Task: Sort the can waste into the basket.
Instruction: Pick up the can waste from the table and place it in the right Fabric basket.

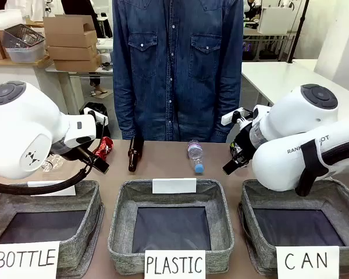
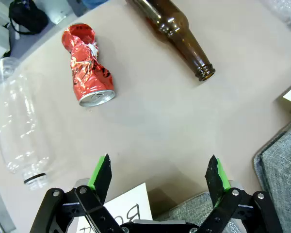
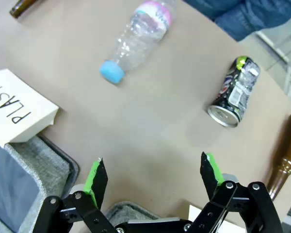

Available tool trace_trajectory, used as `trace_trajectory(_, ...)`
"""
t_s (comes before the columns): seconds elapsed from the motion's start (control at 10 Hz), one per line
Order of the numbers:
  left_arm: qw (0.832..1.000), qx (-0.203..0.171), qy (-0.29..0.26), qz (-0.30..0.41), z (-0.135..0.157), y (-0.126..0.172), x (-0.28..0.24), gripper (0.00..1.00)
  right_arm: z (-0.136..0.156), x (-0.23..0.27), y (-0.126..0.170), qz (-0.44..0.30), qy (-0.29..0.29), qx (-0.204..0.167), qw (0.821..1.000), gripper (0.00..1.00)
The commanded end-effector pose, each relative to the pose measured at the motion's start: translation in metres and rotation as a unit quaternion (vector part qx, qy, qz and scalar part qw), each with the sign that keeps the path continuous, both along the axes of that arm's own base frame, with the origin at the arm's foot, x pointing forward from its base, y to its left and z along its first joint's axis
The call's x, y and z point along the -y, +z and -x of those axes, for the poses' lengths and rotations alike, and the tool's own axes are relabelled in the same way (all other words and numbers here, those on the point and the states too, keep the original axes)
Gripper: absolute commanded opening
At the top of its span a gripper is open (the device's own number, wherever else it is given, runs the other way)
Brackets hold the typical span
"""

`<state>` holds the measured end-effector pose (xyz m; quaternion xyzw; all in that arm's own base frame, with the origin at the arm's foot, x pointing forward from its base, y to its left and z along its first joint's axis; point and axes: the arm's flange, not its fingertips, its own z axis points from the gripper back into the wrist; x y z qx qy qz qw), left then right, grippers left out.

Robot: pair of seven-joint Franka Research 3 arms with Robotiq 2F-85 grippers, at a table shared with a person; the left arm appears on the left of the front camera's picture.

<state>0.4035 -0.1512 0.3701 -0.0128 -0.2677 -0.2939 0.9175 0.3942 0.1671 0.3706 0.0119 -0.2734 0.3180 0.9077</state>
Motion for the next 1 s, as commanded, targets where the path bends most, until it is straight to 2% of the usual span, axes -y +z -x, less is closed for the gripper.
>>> trace_trajectory(0.0, 1.000, 0.000, 0.000, 0.000, 0.0000, 0.0000, 0.0000, 1.00, 0.0000, 0.0000, 0.0001, 0.000, 0.000, 0.000, 1.000, 1.00)
trace_trajectory(0.9, 1.000, 0.000, 0.000, 0.000, 0.0000, 0.0000, 0.0000, 1.00, 0.0000, 0.0000, 0.0001, 0.000, 0.000, 0.000, 1.000, 1.00)
